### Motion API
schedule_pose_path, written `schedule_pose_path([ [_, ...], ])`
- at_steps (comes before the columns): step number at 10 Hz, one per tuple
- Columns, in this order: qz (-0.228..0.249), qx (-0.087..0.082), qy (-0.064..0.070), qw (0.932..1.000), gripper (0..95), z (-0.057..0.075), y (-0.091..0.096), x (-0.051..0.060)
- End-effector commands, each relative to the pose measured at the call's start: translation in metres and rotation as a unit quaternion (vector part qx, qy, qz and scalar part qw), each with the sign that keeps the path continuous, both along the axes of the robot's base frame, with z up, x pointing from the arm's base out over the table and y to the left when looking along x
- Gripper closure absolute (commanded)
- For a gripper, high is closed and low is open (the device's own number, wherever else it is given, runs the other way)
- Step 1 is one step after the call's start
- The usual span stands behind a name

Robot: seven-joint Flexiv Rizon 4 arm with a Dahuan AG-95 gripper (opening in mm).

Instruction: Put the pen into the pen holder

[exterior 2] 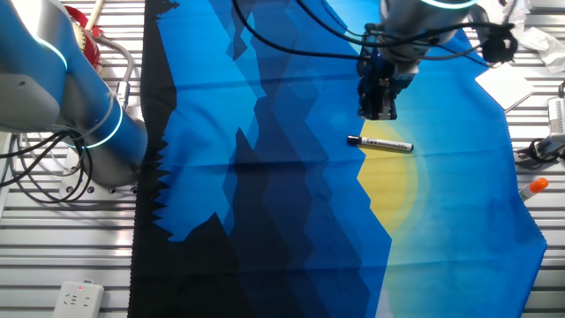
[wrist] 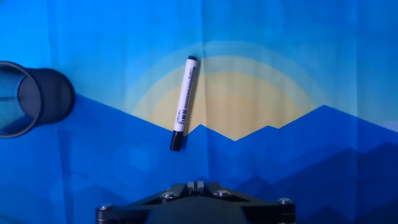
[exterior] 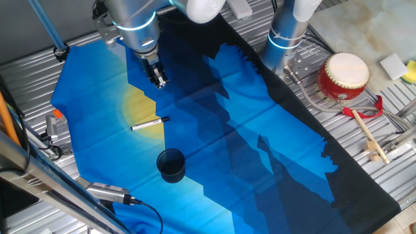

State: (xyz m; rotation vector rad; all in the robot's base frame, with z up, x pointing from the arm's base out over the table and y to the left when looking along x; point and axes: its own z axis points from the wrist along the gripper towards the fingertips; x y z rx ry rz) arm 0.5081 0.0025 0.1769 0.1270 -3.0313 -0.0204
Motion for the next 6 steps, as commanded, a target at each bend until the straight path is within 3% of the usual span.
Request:
schedule_pose_path([
  [1, -0.003, -0.006, -0.003, 1.0000, 95.0, 0.0001, 0.0000, -0.0020],
  [4, -0.011, -0.014, -0.009, 0.9998, 95.0, 0.0002, 0.0000, -0.0020],
  [6, -0.043, -0.017, -0.012, 0.9989, 95.0, 0.0002, 0.0000, -0.0020],
])
